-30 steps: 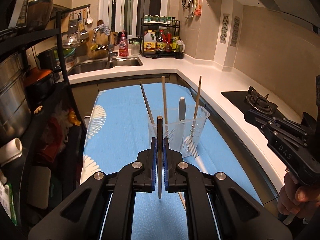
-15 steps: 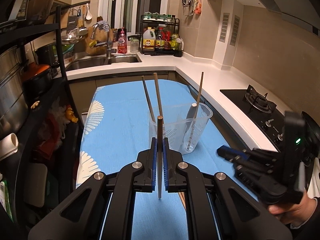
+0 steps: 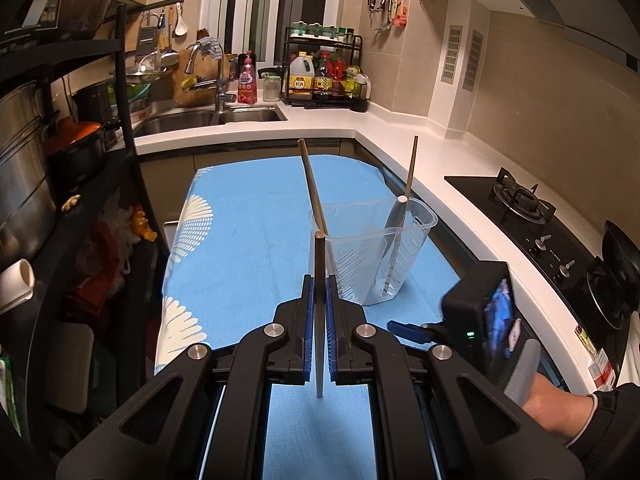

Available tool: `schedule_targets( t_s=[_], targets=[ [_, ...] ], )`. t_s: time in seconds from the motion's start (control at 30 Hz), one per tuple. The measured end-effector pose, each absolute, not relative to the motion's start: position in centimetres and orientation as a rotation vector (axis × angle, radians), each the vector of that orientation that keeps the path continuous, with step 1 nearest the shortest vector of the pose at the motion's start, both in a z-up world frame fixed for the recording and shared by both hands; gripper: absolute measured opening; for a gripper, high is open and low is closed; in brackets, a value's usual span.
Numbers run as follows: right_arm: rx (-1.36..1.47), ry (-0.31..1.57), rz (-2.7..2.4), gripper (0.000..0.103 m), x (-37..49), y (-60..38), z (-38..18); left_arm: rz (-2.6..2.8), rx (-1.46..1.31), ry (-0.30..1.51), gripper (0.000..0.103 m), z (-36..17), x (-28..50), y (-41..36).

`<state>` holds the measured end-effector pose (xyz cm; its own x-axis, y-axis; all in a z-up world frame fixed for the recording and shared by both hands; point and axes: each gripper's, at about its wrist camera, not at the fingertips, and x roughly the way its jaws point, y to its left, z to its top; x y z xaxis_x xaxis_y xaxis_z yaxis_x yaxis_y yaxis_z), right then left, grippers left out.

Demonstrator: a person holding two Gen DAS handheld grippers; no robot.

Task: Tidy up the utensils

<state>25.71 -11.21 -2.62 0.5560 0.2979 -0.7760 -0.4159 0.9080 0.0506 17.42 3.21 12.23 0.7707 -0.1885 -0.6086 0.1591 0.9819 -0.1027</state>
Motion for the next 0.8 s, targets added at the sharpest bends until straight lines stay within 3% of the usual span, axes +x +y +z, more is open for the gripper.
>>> schedule_targets(
  t_s=[0.5,0.8],
  targets=[
    [-0.281,0.874,0.394,0.025,28.0,-7.3,-6.0,-0.195,-0.057,0.656,0.006,12.3,17.5,3.7],
    [-0.317,0.834,0.366,0.012,27.3,-7.3,-5.7,-0.200,-0.056,0.652,0.006,12.5,17.5,3.6]
  ],
)
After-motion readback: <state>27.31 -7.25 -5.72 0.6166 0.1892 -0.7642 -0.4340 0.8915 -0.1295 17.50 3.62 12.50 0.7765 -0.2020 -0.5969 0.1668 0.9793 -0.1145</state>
